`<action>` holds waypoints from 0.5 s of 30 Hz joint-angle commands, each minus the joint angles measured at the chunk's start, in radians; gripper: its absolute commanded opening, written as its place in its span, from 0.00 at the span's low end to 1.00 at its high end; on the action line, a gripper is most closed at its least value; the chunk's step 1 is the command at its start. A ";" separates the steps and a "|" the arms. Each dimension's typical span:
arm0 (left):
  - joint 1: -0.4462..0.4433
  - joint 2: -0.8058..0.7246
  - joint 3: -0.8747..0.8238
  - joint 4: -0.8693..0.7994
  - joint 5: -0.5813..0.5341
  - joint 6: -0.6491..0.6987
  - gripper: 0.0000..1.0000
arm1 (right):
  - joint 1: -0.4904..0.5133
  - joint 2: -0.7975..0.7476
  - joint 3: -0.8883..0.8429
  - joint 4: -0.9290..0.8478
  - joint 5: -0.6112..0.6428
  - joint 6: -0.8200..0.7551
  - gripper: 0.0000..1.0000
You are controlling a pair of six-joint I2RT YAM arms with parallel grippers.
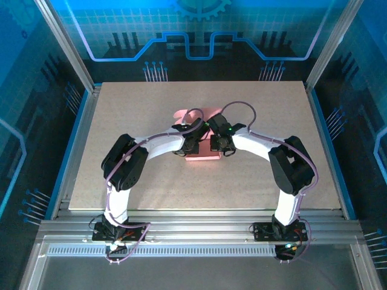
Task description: Fold the paper box
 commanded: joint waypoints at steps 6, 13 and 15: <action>-0.016 0.133 0.111 -0.244 -0.223 0.065 0.00 | 0.034 -0.034 -0.026 0.049 0.109 0.097 0.00; -0.020 0.174 0.145 -0.285 -0.258 0.034 0.00 | 0.032 -0.023 -0.043 0.102 0.031 0.128 0.00; -0.020 0.169 0.146 -0.286 -0.260 0.025 0.00 | 0.032 -0.022 -0.048 0.106 0.021 0.139 0.00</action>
